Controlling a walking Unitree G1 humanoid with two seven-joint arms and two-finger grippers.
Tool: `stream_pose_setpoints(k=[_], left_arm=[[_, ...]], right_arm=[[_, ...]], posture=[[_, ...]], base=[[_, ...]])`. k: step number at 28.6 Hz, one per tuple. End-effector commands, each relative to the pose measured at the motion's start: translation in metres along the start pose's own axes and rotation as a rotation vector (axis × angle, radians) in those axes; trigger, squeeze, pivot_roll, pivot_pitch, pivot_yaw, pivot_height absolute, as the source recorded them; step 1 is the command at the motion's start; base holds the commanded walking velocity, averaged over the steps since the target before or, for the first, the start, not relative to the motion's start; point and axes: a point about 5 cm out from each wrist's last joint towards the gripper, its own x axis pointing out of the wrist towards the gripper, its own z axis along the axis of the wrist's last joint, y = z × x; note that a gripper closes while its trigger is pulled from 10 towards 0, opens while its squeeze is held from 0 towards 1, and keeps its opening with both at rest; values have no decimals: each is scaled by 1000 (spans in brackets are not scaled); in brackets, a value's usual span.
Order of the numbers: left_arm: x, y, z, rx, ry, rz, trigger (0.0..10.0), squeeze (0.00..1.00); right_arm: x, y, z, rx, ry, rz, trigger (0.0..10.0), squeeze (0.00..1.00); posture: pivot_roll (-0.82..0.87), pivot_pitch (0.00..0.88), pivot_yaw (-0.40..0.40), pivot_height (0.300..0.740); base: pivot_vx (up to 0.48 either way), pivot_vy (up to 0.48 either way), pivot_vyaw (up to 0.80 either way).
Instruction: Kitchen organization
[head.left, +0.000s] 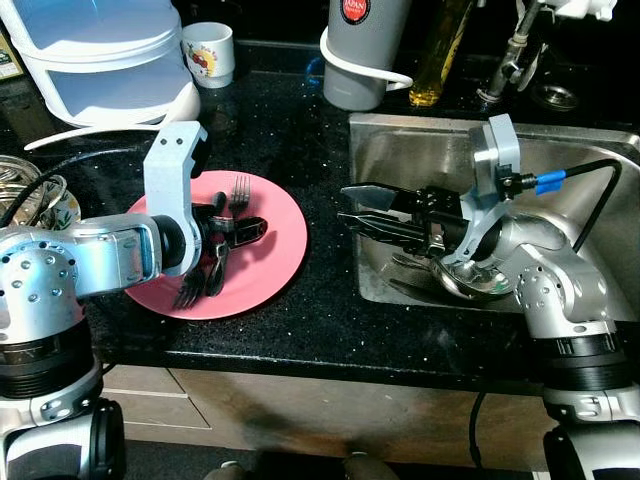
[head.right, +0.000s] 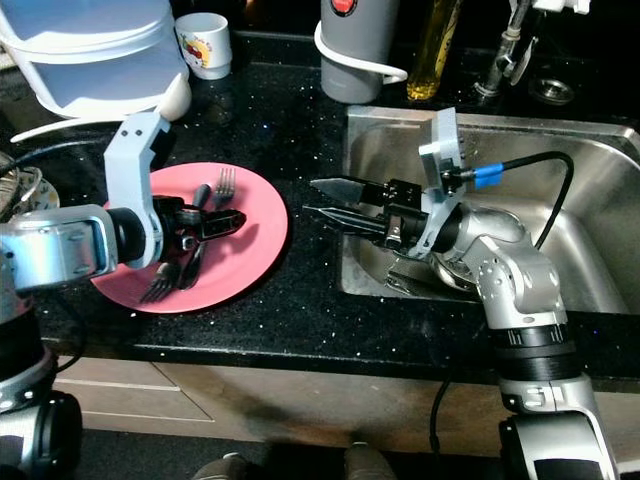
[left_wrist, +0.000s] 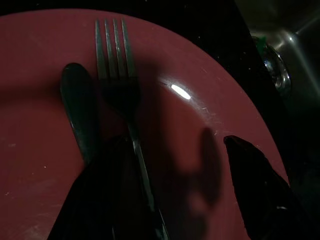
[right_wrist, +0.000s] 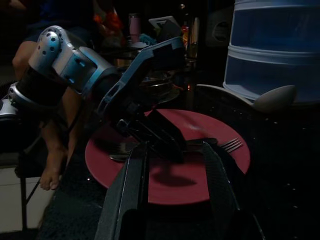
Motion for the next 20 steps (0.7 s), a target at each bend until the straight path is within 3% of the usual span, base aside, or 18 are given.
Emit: stream_pose_setpoints(k=[1,2,3,4,20], left_arm=[[8,6,-18,-36,105,16,10000,0],[8,7,-20,-39,111,19,8157,0],[7,8,-21,-44,116,26,1765,0],[7,9,-22,-47,121,32,0,0],[3,17,-32,-51,170,68,0,0]], right_arm=[[-1,-1,2,-14,4,-10,10000,0],[-2,-2,1,-16,5,-15,10000,0],[-2,-2,1,-17,5,-20,10000,0],[-2,-2,1,-18,5,-24,10000,0],[-3,-6,1,-35,10,-70,10000,0]], posture=[[62,111,-22,740],[64,114,-21,740],[64,115,-21,740],[65,116,-20,740],[71,121,-17,740]], base=[[0,0,0],[0,0,0],[0,0,0],[0,0,0],[0,0,0]])
